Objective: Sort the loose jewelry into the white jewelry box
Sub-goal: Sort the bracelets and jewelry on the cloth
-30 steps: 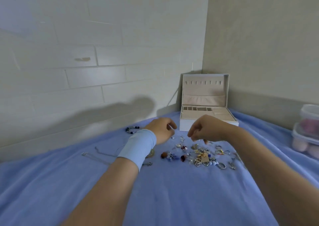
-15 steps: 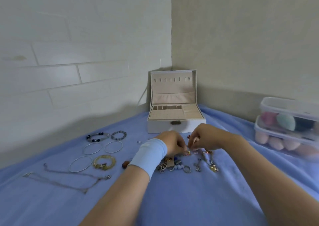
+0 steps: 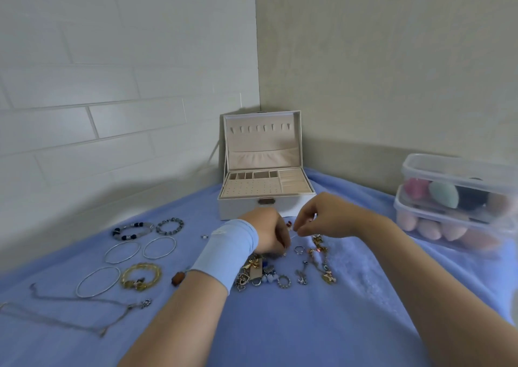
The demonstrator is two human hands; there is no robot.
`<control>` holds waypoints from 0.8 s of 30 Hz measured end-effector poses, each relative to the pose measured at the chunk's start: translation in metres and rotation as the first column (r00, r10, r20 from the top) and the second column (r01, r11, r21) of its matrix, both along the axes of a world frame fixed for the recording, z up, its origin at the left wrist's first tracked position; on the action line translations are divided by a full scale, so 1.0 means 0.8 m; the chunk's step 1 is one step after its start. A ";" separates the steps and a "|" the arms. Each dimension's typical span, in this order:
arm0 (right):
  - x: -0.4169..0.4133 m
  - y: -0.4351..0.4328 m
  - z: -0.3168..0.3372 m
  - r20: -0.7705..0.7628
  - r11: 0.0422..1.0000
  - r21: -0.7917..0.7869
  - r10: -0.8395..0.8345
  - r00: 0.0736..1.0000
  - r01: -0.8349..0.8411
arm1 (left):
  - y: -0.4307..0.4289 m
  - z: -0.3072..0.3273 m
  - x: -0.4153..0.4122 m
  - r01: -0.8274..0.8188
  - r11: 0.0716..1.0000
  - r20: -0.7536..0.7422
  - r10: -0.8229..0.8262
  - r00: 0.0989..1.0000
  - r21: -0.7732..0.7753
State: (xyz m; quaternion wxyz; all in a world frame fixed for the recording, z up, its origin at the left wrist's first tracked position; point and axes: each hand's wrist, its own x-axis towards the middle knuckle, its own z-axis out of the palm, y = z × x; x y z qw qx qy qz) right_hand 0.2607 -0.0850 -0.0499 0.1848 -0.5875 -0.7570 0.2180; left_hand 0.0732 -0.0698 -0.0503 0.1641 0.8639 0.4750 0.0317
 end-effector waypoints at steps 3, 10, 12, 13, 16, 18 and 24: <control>-0.011 0.005 0.000 -0.043 1.000 -0.011 0.006 0.999 -0.006 | 0.005 0.000 -0.013 -0.044 0.998 0.153 0.050 0.987 -0.036; -0.039 0.007 -0.004 0.149 0.985 -0.175 0.025 0.989 0.002 | -0.001 -0.015 -0.022 -0.065 0.994 0.103 0.073 0.992 -0.083; -0.042 0.006 -0.006 0.156 0.982 -0.191 0.033 0.987 -0.003 | -0.001 -0.018 -0.021 -0.065 0.995 0.098 0.072 0.992 -0.078; -0.043 0.007 -0.006 0.157 0.983 -0.186 0.030 0.987 -0.001 | 0.000 -0.019 -0.021 -0.066 0.995 0.100 0.074 0.992 -0.077; -0.046 0.007 -0.007 0.160 0.980 -0.197 0.015 0.987 0.017 | 0.002 -0.020 -0.022 -0.079 0.995 0.108 0.086 0.990 -0.062; -0.049 0.007 -0.007 0.180 0.979 -0.202 0.031 0.983 0.006 | 0.002 -0.021 -0.022 -0.087 0.995 0.127 0.094 0.987 -0.056; -0.054 0.009 0.010 0.082 0.995 -0.097 0.003 0.997 0.005 | 0.007 -0.010 -0.041 -0.068 0.987 0.401 0.121 0.908 -0.144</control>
